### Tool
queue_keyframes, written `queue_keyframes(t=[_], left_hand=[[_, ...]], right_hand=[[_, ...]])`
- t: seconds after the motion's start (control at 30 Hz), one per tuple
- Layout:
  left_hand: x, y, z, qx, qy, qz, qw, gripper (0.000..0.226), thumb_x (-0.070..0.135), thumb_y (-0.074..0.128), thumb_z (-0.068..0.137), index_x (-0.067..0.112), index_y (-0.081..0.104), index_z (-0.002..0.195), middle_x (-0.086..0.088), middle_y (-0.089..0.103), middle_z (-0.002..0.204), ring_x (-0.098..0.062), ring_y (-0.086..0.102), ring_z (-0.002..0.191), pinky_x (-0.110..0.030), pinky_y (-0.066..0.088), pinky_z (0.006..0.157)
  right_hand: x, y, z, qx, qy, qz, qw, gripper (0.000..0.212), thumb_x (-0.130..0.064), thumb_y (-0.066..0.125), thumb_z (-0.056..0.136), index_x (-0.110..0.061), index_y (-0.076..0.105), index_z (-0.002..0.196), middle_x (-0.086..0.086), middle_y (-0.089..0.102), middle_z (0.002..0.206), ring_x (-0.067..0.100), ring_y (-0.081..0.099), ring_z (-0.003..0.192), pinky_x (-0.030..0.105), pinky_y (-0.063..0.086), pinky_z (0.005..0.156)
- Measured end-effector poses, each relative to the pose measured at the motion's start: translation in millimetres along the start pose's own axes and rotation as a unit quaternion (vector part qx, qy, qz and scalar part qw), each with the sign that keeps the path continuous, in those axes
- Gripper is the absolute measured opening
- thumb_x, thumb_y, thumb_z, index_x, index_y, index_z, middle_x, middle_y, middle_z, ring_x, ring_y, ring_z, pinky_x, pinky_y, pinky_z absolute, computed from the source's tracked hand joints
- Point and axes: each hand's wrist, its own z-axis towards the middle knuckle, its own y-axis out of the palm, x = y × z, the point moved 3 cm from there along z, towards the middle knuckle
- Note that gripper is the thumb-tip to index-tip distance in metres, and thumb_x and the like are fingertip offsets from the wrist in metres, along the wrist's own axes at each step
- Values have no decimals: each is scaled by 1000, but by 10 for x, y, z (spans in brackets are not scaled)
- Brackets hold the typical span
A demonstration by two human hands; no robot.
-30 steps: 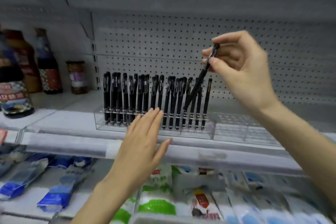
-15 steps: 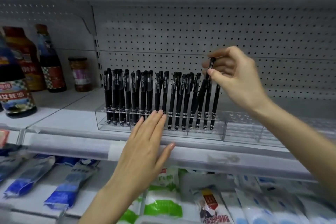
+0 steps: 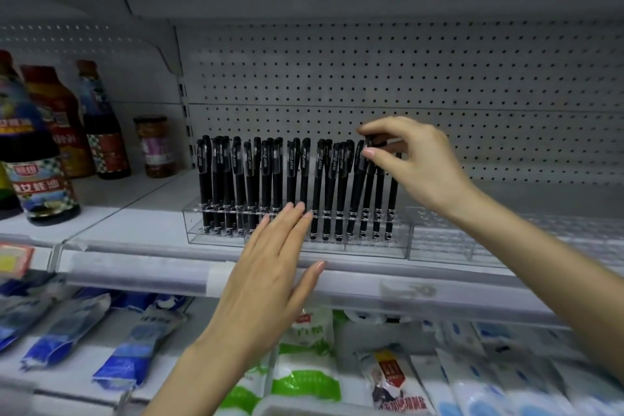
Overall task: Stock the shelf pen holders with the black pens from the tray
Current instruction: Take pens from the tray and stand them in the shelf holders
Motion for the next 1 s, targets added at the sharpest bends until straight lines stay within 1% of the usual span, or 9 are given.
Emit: queue_keyframes(t=[0.13, 0.27, 0.33, 0.47, 0.67, 0.73, 0.83, 0.9, 1.0], left_hand=[[46, -64, 32, 10, 2, 2, 1000, 60, 51, 26, 100, 15, 33, 148, 1, 32, 153, -6, 18, 143, -29, 10, 116], [44, -85, 51, 8, -2, 4, 1000, 61, 54, 22, 101, 17, 30, 149, 3, 30, 155, -5, 16, 144, -29, 11, 116], [36, -92, 52, 9, -3, 5, 1000, 60, 53, 23, 101, 18, 28, 149, 4, 29, 155, -4, 15, 144, -29, 11, 116], [24, -93, 52, 10, -6, 10, 1000, 59, 53, 23, 101, 19, 30, 148, 3, 31, 154, -5, 18, 143, -29, 11, 115], [26, -57, 56, 11, -3, 14, 1000, 58, 51, 27, 101, 17, 33, 147, 3, 32, 153, -4, 17, 142, -26, 9, 116], [29, -47, 63, 10, -2, 9, 1000, 59, 51, 26, 101, 17, 32, 148, 3, 32, 153, -5, 18, 143, -26, 8, 116], [34, -39, 59, 8, 2, 4, 1000, 59, 52, 25, 101, 17, 32, 148, 2, 32, 153, -5, 18, 142, -26, 8, 116], [45, -51, 38, 9, 3, -3, 1000, 59, 51, 27, 100, 16, 32, 148, 1, 32, 154, -6, 18, 142, -26, 7, 116], [91, -85, -41, 9, -1, -25, 1000, 62, 51, 27, 99, 14, 33, 148, 0, 31, 154, -7, 17, 143, -25, 6, 117]], right_hand=[[-59, 44, 43, 19, -4, 10, 1000, 23, -12, 70, 84, -13, 71, 107, -6, 64, 97, 7, 61, 87, 3, 44, 82], [-76, 87, 117, 17, 9, 15, 1000, 24, -7, 71, 83, -12, 70, 106, -2, 68, 97, 6, 63, 87, 3, 45, 80], [-70, 93, 139, 12, 19, 23, 999, 25, -11, 75, 80, -12, 69, 104, 0, 68, 95, 6, 64, 85, 4, 47, 78], [-31, 80, 154, 19, 22, -2, 1000, 23, -17, 78, 77, -11, 70, 98, 0, 67, 89, 7, 63, 80, 1, 45, 72], [74, 81, 156, 24, 29, -39, 999, 24, -24, 78, 76, -11, 71, 94, 3, 65, 85, 8, 59, 74, 5, 44, 67], [76, 63, 140, 33, 16, -35, 999, 23, -24, 79, 75, -12, 71, 94, 4, 64, 86, 7, 57, 72, 7, 43, 69], [41, -4, 79, 50, -4, -27, 998, 23, -24, 78, 75, -16, 69, 94, 2, 59, 88, 3, 52, 73, 8, 41, 70], [-7, -47, -3, 50, -15, -16, 998, 23, -23, 78, 75, -15, 69, 94, 1, 57, 87, 6, 52, 72, 9, 42, 71], [-101, -44, -232, 32, -29, 4, 999, 24, -24, 78, 75, -16, 68, 96, 3, 58, 88, 11, 54, 74, 14, 46, 71]])
